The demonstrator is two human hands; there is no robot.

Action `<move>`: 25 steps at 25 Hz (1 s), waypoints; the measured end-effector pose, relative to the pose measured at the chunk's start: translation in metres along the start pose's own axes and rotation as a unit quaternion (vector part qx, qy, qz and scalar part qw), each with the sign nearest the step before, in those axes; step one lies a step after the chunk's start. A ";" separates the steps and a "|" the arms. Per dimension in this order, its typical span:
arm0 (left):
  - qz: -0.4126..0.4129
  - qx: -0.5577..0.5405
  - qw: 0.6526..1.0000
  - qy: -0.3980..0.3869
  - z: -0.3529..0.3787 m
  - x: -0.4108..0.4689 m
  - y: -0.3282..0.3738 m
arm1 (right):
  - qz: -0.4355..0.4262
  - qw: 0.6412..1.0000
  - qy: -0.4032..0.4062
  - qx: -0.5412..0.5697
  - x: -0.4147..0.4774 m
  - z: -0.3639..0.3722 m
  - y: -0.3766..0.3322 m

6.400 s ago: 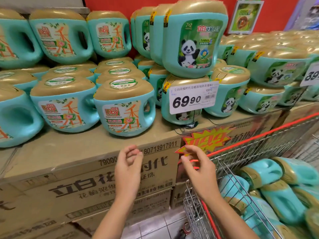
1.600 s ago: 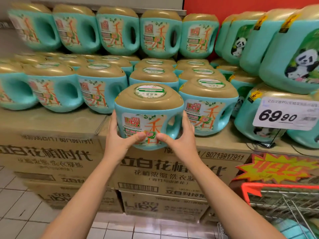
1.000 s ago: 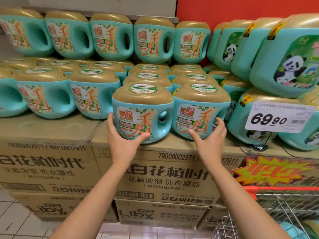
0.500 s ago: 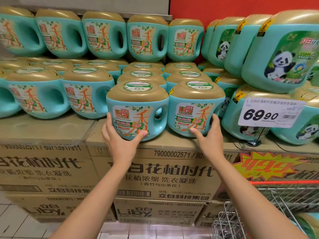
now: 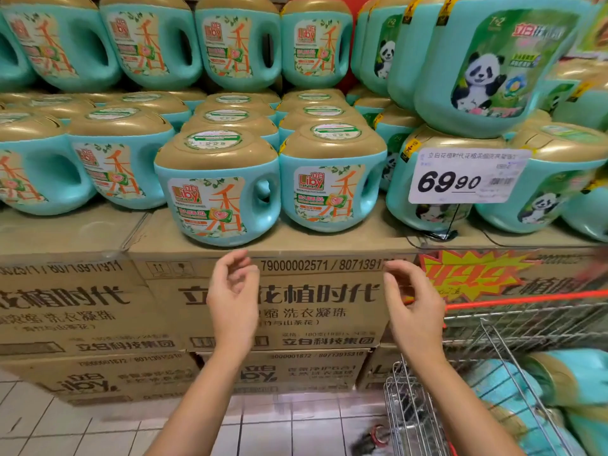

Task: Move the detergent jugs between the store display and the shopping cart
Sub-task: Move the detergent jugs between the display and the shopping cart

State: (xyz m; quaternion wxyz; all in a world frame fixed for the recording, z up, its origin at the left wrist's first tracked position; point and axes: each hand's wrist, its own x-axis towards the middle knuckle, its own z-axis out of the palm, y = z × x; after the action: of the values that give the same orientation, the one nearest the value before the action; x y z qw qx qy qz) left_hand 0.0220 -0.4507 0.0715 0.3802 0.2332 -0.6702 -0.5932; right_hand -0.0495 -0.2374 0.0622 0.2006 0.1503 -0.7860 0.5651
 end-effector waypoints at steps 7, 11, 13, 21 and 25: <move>-0.105 -0.014 0.970 -0.219 0.086 -0.145 -0.009 | 0.121 0.991 0.050 0.042 -0.048 -0.149 0.066; -0.125 -0.022 0.955 -0.269 0.165 -0.226 -0.008 | 0.161 0.985 0.061 0.025 -0.051 -0.248 0.121; -0.145 -0.032 0.950 -0.274 0.209 -0.262 -0.009 | 0.177 0.983 0.044 0.016 -0.047 -0.296 0.152; -0.239 0.033 0.919 -0.311 0.306 -0.377 -0.037 | 0.333 0.896 -0.235 -0.177 -0.086 -0.406 0.275; -0.220 0.051 0.935 -0.273 0.300 -0.379 -0.037 | 0.156 0.872 -0.430 -0.173 -0.098 -0.379 0.285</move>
State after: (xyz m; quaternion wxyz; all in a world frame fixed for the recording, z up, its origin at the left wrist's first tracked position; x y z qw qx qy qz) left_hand 0.0092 0.0172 -0.0554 0.0302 0.2234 -0.7092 -0.6680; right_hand -0.0407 0.2137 -0.1151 -0.2253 0.2173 -0.8929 0.3237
